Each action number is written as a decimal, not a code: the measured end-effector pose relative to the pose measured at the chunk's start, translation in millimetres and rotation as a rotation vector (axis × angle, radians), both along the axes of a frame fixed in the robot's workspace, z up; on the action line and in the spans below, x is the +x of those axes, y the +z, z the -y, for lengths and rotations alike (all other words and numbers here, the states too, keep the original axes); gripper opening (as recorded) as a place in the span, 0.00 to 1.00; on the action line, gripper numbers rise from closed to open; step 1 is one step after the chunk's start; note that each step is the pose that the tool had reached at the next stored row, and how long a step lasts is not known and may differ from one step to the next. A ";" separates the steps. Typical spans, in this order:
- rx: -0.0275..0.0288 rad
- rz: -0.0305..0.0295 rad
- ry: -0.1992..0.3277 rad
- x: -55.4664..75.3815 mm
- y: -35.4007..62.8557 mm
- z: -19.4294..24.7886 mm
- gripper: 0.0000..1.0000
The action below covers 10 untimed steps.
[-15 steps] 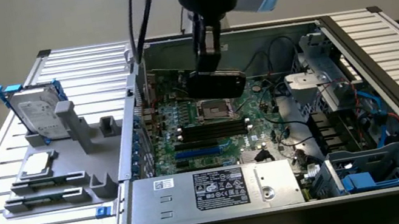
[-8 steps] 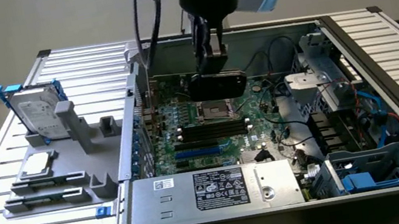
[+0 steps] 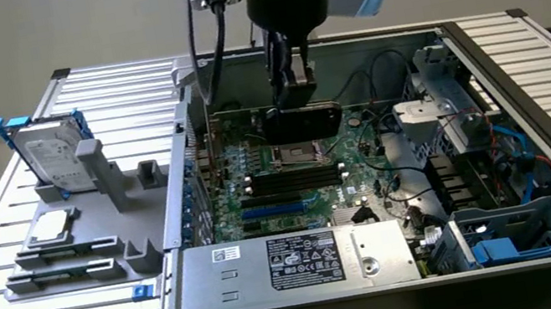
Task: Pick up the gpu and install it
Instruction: 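Insert the gpu into the slot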
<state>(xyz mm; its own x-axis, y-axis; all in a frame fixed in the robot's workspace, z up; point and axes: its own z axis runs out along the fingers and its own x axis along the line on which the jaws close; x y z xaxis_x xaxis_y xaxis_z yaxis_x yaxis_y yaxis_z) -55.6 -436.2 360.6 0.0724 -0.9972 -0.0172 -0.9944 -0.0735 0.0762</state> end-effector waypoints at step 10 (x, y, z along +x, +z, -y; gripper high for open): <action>0.0002 0.0075 0.006 -3.0 -6.5 13.0 0.26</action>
<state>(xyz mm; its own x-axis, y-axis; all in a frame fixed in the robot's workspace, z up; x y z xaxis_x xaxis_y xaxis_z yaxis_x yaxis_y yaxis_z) -58.7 -449.2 354.1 0.0789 -0.9967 -0.0168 -0.9944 -0.0798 0.0687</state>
